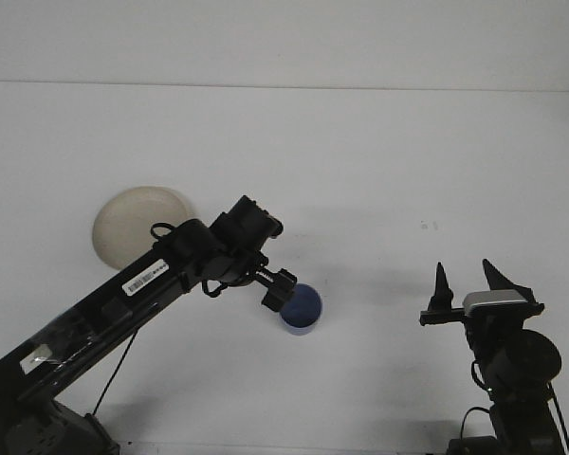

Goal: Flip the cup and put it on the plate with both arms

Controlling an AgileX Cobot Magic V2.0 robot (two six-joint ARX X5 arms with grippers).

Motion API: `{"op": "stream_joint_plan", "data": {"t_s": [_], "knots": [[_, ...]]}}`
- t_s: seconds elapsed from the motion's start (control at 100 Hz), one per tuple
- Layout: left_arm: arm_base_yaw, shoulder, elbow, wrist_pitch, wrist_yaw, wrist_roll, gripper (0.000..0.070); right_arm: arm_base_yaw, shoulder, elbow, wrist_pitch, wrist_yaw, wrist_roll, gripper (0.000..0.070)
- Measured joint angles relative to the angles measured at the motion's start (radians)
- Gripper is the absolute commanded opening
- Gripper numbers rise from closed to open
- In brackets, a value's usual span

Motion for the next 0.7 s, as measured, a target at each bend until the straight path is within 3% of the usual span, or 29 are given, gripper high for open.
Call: {"op": "stream_joint_plan", "data": {"t_s": [0.7], "knots": [[-0.045, 0.222, 0.047, 0.002, 0.004, 0.027, 0.0589, 0.000, 0.000, 0.000, 0.000, 0.000, 0.000, 0.0512]]}}
